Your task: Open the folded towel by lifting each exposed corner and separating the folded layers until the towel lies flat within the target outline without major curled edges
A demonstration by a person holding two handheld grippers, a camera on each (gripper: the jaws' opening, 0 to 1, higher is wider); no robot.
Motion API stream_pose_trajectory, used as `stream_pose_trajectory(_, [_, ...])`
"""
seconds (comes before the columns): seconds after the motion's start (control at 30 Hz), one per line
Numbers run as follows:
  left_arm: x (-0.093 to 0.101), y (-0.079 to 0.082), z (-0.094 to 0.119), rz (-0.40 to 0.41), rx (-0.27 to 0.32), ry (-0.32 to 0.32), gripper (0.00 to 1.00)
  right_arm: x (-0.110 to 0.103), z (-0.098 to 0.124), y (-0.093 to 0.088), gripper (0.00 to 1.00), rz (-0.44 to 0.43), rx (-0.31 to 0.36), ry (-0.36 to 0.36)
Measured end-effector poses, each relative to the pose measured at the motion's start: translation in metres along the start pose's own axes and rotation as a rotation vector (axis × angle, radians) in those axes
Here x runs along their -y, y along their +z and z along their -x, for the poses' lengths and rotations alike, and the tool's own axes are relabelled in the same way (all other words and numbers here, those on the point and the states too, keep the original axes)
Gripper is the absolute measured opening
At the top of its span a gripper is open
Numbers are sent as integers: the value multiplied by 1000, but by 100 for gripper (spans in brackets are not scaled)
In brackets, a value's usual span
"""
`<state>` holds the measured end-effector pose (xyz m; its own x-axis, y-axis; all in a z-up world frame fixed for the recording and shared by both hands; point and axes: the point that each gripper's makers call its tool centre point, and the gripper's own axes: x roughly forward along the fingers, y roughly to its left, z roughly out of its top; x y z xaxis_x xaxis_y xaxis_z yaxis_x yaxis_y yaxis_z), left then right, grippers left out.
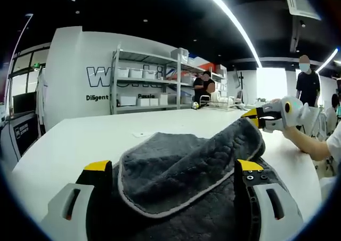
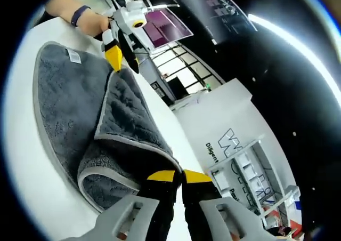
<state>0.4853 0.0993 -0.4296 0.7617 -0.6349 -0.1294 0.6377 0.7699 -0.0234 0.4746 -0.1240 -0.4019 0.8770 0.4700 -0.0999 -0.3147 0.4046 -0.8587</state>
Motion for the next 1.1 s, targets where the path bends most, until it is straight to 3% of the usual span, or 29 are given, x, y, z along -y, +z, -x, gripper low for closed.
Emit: stream_pose_trajectory(1.1, [1, -2, -2, -2, -7, -8, 93, 45, 14, -37, 0, -140, -74, -132])
